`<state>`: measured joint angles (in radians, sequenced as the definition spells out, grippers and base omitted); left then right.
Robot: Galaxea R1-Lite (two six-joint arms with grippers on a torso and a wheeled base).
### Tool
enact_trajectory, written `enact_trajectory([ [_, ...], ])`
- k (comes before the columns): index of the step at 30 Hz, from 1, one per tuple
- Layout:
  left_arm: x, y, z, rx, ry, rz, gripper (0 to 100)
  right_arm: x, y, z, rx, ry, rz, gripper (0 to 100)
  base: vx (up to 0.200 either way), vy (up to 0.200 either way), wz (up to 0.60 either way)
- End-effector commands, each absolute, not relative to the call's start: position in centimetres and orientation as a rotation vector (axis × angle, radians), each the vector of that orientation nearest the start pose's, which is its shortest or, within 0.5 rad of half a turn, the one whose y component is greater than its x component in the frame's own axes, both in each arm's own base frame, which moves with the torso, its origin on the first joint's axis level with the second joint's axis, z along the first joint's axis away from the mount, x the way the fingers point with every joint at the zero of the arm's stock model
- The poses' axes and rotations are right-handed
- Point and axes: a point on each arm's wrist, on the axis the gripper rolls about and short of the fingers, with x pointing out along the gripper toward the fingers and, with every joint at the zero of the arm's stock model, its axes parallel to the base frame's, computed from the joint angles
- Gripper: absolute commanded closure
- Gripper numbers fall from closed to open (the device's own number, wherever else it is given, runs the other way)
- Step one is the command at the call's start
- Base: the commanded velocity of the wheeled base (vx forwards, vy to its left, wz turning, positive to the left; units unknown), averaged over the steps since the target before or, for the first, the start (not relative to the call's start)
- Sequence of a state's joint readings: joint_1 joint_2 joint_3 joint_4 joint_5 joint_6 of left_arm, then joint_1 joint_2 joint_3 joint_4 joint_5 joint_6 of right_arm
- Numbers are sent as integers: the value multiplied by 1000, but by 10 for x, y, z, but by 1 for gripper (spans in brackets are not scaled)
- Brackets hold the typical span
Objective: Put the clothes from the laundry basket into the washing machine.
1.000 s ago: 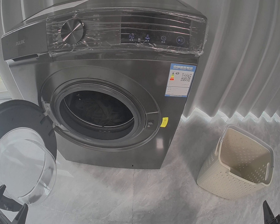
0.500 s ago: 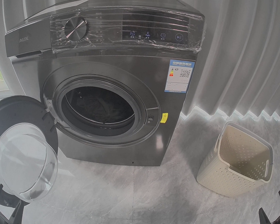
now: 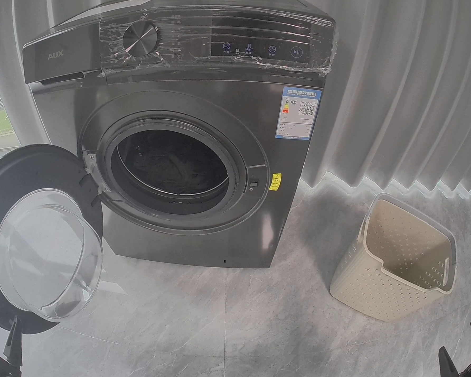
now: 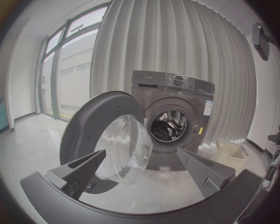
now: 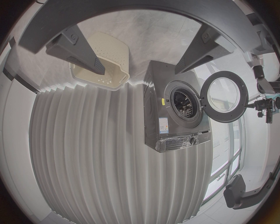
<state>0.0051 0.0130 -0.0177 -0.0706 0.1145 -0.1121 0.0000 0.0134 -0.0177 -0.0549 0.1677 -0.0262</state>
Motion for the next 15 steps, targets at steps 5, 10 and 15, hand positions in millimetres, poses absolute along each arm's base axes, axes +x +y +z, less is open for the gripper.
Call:
enact_trajectory([
  [5,-23,0,83,-34,-65,23,0,-22,3,82,-23,-44,147,0,0,0,0],
  [10,-23,2,82,13,-53,105,0,-22,3,82,-23,-44,148,0,0,0,0],
  [15,-23,2,81,16,-51,106,0,-22,3,82,-23,-44,148,0,0,0,0],
])
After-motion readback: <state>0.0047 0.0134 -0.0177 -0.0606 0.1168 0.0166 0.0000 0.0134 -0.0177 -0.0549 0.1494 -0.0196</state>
